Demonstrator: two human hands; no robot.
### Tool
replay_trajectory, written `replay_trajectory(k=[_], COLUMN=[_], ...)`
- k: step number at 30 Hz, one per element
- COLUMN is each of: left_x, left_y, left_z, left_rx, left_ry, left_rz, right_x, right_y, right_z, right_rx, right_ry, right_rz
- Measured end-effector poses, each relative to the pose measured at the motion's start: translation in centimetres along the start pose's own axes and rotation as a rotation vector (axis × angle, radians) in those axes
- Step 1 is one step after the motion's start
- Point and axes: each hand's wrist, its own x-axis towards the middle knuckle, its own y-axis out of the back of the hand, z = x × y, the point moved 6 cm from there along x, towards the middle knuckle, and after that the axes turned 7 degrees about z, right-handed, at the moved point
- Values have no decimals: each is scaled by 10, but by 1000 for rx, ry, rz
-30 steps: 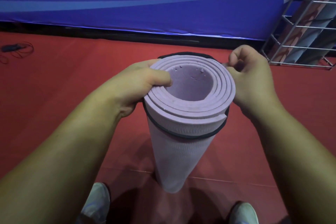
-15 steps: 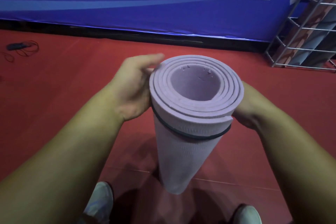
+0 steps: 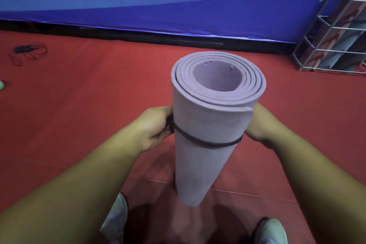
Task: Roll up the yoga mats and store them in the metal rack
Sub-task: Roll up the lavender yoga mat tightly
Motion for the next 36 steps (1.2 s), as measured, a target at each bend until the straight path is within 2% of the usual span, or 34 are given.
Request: replay_trajectory(k=[4, 12, 17, 19, 21, 23, 26, 28, 30, 32, 34, 36], left_x=[11, 18, 18, 19, 21, 23, 27, 35, 44, 46, 37, 34], left_y=[8, 9, 8, 11, 12, 14, 21, 28, 35, 34, 24, 12], left_z=[-29, -55, -65, -69, -78, -88, -95, -104, -109, -98, -75, -63], left_rx=[25, 192, 340, 392, 438, 598, 987, 1096, 1041, 746, 426, 266], left_ry=[79, 65, -92, -179, -194, -247, -404, -424, -382, -298, -213, -111], left_rz=[-6, 127, 83, 115, 103, 66, 87, 44, 22, 82, 131, 100], right_x=[-9, -10, -14, -14, -17, -21, -26, -26, -25, -22, -22, -20], right_y=[-13, -28, -41, -49, -57, -62, -61, -61, -59, -52, -52, -59], right_z=[9, 37, 63, 78, 79, 80, 85, 91, 101, 111, 115, 104], right_rx=[-80, -135, -303, -284, -245, -251, -271, -275, -318, -257, -23, 190], right_ry=[-5, -45, -8, -35, -48, -42, -63, -124, -225, -335, -467, -538], right_rz=[-14, 89, 53, 53, 35, -9, -10, -2, -16, -2, -50, -88])
